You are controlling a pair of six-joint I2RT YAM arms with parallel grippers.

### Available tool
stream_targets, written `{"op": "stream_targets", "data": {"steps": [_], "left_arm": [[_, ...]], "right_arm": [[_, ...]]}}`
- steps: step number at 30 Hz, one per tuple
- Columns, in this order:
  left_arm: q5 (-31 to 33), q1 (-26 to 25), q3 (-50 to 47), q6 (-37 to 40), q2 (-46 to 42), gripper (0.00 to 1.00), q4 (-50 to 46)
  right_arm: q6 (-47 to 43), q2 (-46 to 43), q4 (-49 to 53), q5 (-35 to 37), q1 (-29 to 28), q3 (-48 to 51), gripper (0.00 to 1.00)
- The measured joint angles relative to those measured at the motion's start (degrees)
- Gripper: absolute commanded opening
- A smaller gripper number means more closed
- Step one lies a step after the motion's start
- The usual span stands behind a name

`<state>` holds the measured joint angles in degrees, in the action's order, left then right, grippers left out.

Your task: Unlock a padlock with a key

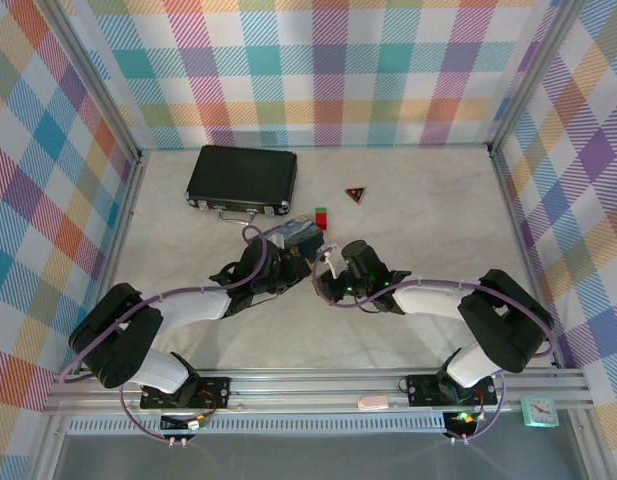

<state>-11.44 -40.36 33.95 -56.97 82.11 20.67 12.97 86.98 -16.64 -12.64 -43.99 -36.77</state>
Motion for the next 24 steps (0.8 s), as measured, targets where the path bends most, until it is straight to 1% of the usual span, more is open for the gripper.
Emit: {"op": "stream_targets", "data": {"steps": [4,7,14,19,22,24], "left_arm": [[-1.1,0.0,-0.9,3.4,-1.6,0.0,0.9],[-1.6,0.0,-1.6,6.0,-2.8,0.0,2.1],[-0.8,0.4,-4.0,10.2,-3.7,0.0,6.8],[-0.3,0.5,-5.0,11.9,-3.7,0.0,8.7],[0.2,0.5,-5.0,11.6,-3.7,0.0,8.4],[0.9,0.5,-4.6,11.0,-3.7,0.0,7.4]], "right_arm": [[6.5,0.0,-0.1,-8.7,3.1,-0.1,0.03],[13.0,0.3,-1.0,-15.4,5.6,-0.1,0.02],[29.7,5.8,-9.9,-29.1,10.6,0.0,0.02],[38.2,9.4,-16.6,-34.6,12.0,0.4,0.03],[40.1,9.8,-17.7,-35.1,12.2,0.5,0.05],[39.6,9.6,-17.1,-34.6,12.2,0.5,0.1]]}}
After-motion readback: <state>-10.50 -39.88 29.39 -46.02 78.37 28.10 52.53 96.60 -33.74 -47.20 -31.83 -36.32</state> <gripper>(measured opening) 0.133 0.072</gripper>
